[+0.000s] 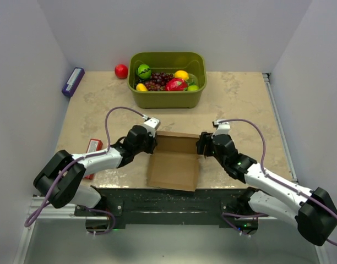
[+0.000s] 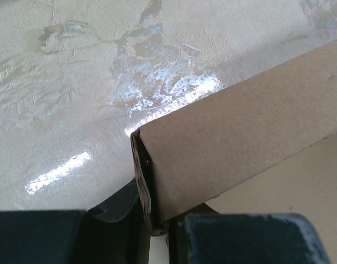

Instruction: Fold the paper box

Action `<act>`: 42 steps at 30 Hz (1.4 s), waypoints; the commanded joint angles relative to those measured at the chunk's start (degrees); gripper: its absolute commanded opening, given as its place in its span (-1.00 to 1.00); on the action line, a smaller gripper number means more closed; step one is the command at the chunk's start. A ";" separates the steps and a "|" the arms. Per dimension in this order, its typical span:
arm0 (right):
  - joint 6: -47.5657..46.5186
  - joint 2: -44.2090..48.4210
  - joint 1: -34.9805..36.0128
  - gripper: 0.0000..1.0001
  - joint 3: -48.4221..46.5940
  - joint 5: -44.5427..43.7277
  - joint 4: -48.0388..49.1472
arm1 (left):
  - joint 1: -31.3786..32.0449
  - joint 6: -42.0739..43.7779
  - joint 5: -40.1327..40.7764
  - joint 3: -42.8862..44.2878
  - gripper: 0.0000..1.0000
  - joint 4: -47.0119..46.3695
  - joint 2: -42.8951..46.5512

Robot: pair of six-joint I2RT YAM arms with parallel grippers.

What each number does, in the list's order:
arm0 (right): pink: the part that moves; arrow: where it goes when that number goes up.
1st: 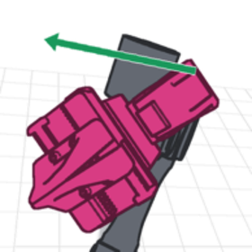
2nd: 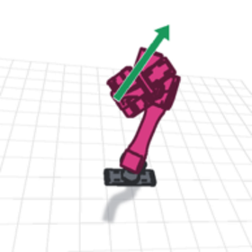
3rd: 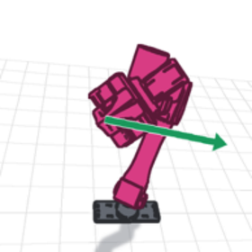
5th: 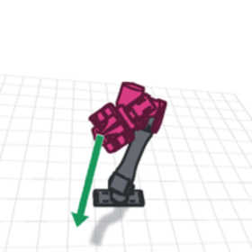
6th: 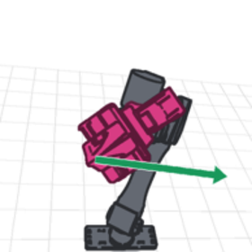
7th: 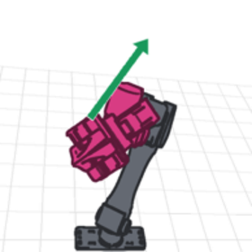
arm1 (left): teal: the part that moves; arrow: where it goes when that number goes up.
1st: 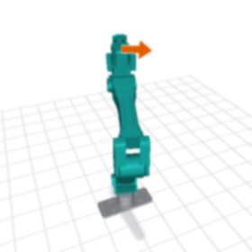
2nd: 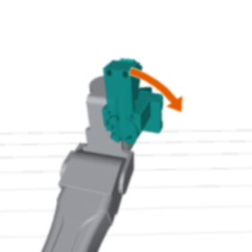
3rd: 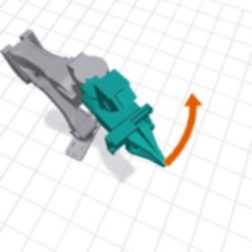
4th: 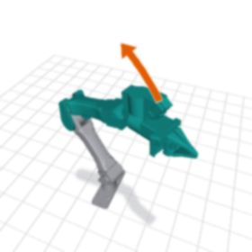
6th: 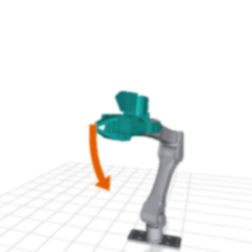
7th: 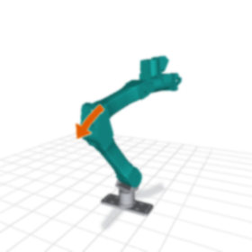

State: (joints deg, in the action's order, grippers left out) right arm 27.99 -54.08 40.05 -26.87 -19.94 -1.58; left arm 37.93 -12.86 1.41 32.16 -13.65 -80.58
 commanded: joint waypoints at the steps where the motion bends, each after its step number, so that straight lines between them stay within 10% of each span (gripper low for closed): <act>1: -0.92 -2.07 -0.06 0.20 0.51 -0.01 6.06 | -0.23 -0.23 -1.15 2.20 -1.00 -1.73 0.95; 9: 0.31 -2.34 0.29 -0.97 0.42 -1.59 5.54 | -0.32 -1.55 7.53 3.43 -1.00 2.48 -0.28; 20: 3.21 -5.24 2.48 -1.00 -0.02 -4.66 6.51 | 2.32 -3.66 21.70 8.70 -1.00 11.44 -4.85; 31: 3.65 -4.28 3.19 -1.00 -0.37 -6.60 5.45 | 2.67 -3.05 18.91 7.13 -1.00 8.47 -3.37; 42: 1.72 -4.54 3.36 -1.00 -0.37 -3.87 6.68 | 2.50 -3.13 8.70 3.88 0.04 2.05 0.24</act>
State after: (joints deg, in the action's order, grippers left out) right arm 30.24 -59.24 43.13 -26.52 -24.25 3.03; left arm 40.53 -16.36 13.23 37.21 -7.35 -83.13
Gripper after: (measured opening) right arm 0.015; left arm 0.481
